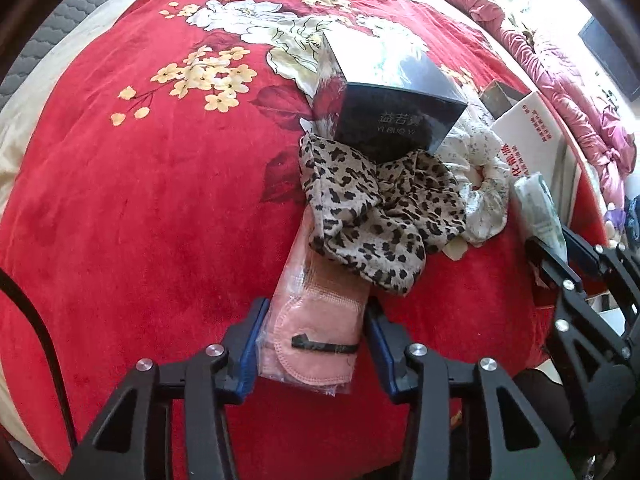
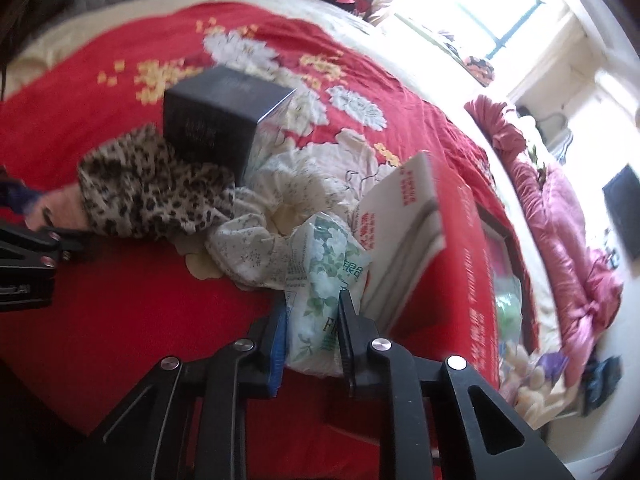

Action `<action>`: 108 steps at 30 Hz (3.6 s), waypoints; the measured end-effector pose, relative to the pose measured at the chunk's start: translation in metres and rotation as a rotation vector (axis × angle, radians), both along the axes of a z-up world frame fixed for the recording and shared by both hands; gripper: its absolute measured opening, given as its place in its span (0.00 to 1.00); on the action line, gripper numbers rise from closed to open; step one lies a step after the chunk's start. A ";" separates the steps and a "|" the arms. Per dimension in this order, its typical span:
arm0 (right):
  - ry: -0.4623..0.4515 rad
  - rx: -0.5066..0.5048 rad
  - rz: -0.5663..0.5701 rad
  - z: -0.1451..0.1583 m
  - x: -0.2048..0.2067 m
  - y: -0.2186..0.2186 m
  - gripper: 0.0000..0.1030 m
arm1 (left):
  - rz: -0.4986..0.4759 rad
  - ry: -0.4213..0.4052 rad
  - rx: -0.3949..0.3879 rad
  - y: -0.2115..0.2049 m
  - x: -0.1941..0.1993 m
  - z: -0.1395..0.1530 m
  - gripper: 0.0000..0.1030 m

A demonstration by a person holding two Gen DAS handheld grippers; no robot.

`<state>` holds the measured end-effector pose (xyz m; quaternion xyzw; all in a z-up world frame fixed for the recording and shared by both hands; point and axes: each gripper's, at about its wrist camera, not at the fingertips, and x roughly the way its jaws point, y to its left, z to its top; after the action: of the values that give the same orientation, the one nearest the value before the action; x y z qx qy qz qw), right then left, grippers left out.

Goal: Organize soft objects
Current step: 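Lift and carry the pink pack and wipes pack toward the pink box tray, then lower the pink pack and wipes pack into the tray beside the bears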

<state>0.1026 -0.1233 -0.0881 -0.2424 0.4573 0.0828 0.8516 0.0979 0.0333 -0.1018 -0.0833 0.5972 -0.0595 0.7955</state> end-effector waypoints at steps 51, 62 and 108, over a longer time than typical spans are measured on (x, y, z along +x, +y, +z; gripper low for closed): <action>-0.204 0.547 -0.292 0.144 -0.064 -0.183 0.22 | -0.239 -0.249 -0.042 -0.174 -0.022 0.153 0.45; -0.210 0.584 -0.390 0.136 -0.068 -0.241 0.22 | -0.366 -0.200 0.002 -0.247 -0.002 0.133 0.45; -0.003 0.684 -0.464 0.054 -0.025 -0.284 0.23 | -0.566 -0.061 0.121 -0.330 0.071 0.053 0.44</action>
<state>0.0773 -0.4077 -0.0336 0.1640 0.4446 0.0353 0.8799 0.1686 -0.2964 -0.0491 0.1362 0.5750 -0.2458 0.7684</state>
